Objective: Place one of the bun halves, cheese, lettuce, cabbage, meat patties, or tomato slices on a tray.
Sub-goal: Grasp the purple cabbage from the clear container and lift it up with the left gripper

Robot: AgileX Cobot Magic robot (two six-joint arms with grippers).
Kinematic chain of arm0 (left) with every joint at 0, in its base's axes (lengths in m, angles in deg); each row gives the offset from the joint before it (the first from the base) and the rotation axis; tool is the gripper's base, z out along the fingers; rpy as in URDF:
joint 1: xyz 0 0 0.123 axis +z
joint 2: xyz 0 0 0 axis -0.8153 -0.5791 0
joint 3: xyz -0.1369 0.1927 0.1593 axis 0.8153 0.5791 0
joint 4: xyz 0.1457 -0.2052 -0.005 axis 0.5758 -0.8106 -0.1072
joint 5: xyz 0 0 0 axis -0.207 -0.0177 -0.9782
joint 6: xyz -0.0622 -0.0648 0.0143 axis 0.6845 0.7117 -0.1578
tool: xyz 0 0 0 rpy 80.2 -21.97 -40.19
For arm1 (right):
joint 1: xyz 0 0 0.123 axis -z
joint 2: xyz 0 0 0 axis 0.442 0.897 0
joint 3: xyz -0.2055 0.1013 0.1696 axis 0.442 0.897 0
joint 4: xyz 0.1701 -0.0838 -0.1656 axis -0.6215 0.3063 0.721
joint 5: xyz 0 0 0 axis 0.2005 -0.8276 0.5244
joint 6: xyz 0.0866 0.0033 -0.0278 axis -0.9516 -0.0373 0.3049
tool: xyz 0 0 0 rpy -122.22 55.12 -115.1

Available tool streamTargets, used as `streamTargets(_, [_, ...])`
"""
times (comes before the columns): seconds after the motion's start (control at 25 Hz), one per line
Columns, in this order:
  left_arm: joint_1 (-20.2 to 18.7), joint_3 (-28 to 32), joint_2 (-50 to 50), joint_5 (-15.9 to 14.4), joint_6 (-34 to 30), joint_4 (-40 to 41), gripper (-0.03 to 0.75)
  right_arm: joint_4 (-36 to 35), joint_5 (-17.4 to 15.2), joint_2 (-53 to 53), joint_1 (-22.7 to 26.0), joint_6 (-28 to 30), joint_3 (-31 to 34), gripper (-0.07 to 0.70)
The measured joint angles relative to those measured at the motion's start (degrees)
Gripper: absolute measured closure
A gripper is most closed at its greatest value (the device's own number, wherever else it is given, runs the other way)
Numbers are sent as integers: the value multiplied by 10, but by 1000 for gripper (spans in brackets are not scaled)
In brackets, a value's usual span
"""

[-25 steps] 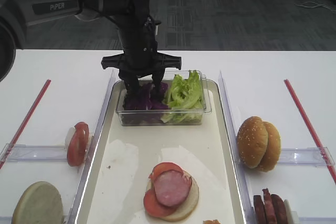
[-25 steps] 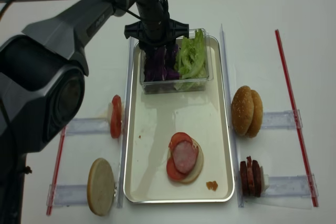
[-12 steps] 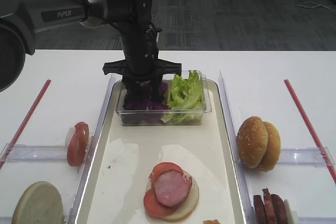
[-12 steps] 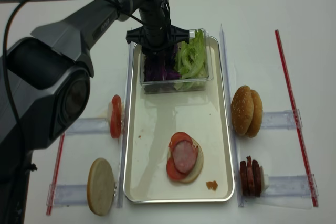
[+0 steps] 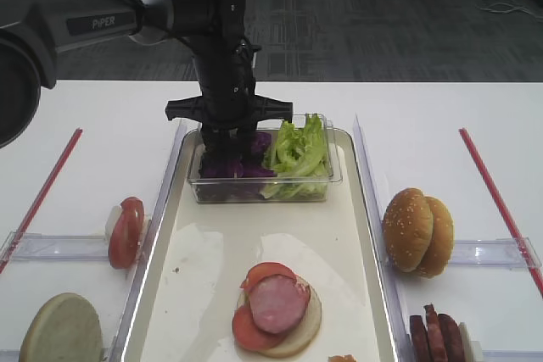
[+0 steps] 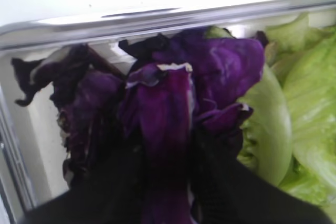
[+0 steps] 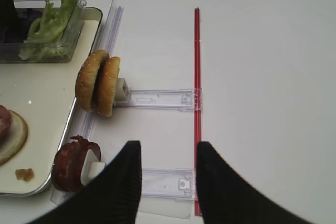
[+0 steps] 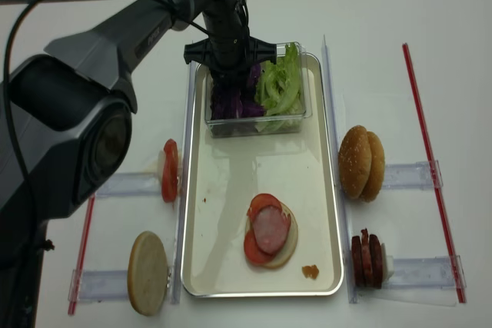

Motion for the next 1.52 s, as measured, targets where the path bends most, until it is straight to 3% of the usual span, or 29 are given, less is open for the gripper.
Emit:
streamTargets(0.6, [0, -3, 0, -9, 0, 4, 527, 0, 0, 0, 0, 0, 0, 357])
streamTargets(0.88, [0, -28, 0, -29, -4, 0, 533, -1, 0, 0, 0, 1, 0, 357])
streamTargets(1.52, [0, -35, 7, -32, -15, 7, 539, -1, 0, 0, 0, 1, 0, 357])
